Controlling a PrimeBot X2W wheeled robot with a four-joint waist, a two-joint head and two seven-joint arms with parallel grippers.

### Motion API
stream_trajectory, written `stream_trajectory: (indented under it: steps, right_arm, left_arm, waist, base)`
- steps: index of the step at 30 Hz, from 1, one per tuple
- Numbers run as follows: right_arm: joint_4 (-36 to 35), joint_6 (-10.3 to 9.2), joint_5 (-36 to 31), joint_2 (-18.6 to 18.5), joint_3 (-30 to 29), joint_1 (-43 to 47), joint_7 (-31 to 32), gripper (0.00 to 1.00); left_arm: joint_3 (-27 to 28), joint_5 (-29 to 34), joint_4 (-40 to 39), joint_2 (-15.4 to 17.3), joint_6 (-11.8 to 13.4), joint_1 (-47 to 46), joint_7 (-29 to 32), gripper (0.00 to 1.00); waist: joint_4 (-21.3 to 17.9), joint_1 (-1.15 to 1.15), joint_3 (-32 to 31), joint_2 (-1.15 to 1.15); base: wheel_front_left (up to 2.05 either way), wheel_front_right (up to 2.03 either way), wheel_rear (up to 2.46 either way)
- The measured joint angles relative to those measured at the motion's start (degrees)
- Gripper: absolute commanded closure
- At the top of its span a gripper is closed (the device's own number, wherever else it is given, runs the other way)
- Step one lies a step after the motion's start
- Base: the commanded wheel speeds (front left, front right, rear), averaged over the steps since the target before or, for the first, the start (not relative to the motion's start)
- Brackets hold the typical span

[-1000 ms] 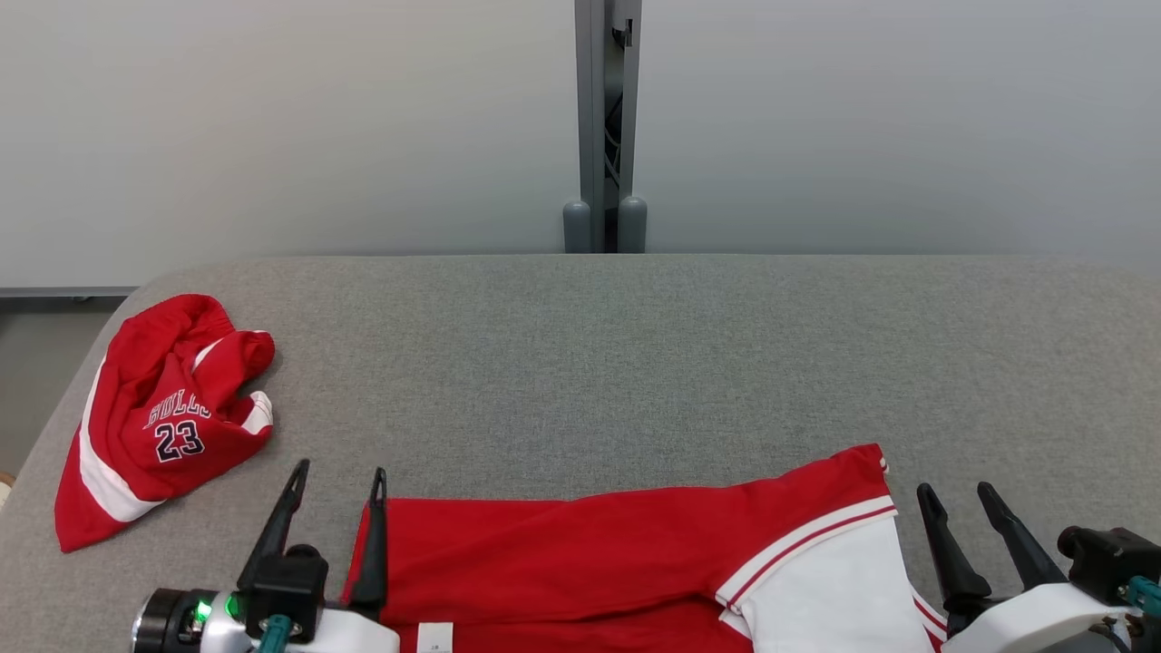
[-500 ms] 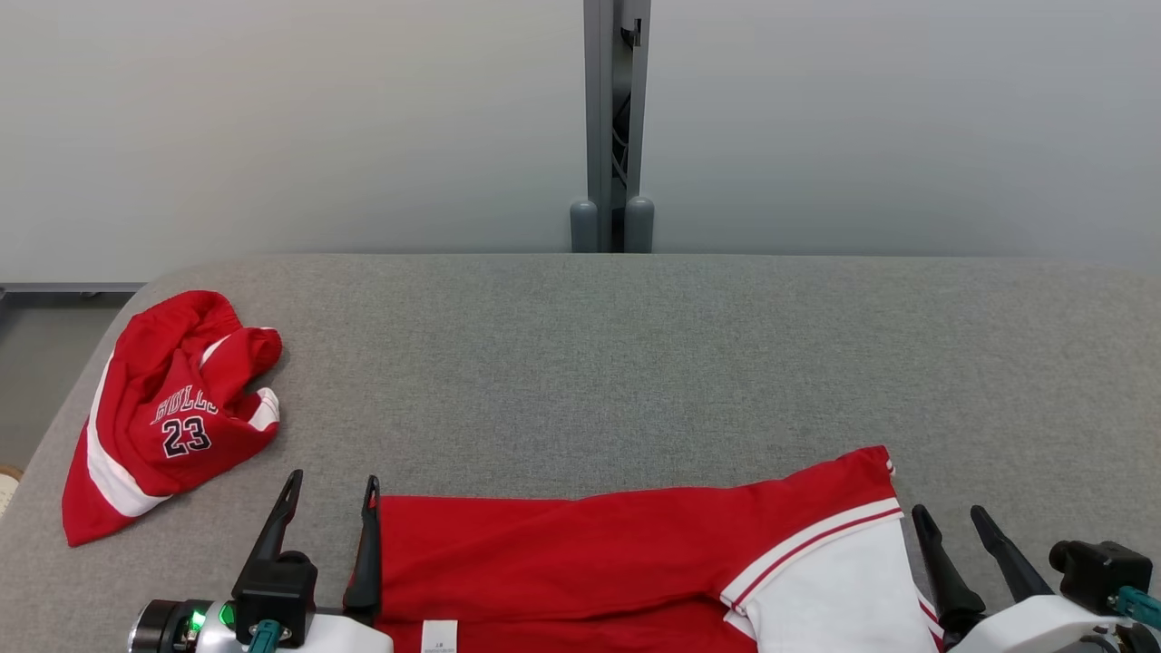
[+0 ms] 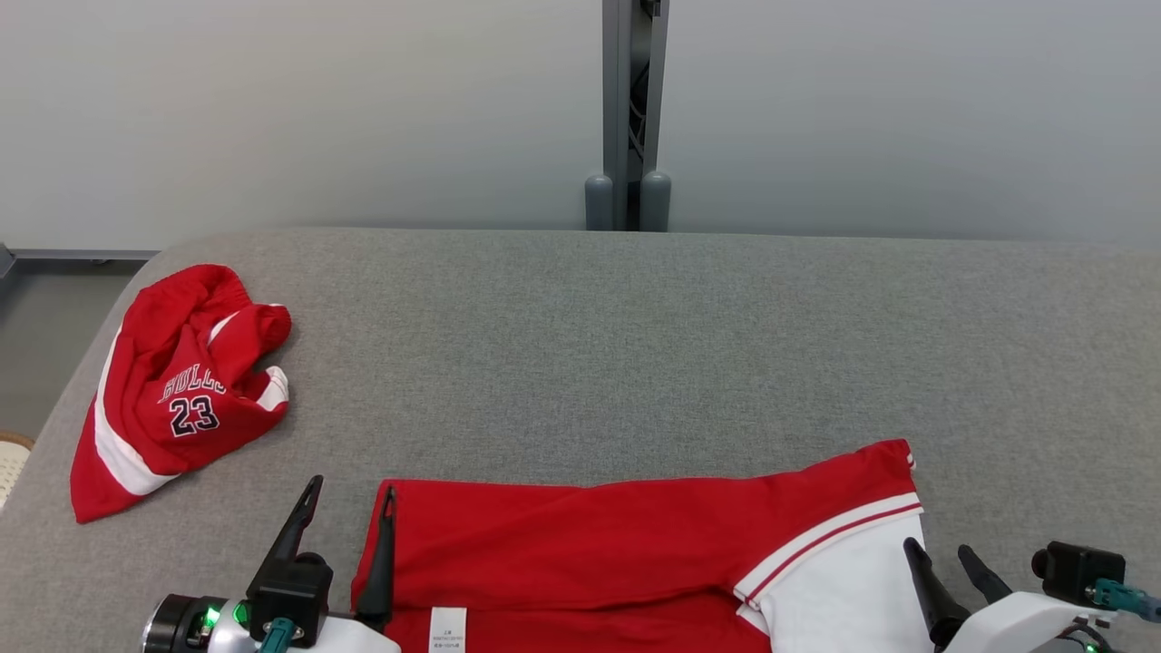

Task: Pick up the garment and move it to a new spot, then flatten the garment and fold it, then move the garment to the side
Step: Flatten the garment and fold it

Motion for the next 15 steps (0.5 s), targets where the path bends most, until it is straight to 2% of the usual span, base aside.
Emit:
stream_trajectory:
  steps: [8, 15]
  right_arm:
    - [1.8, 0.00, 7.3, 1.3, 1.6, -1.1, -0.9, 0.00]
    - [7.1, 0.00, 8.1, 0.0, 4.9, -2.4, -2.6, 0.00]
  left_arm:
    - [0.3, 0.4, 1.9, 0.4, -0.7, -0.4, 0.0, 0.00]
    - [0.7, 0.5, 2.0, 0.8, -1.2, -1.0, 0.0, 0.00]
  waist:
    - [0.8, 0.00, 0.4, 0.00]
    - [1.1, 0.00, 1.1, 0.00]
  base:
    - [0.00, 0.00, 0.00]
    - [0.00, 0.00, 0.00]
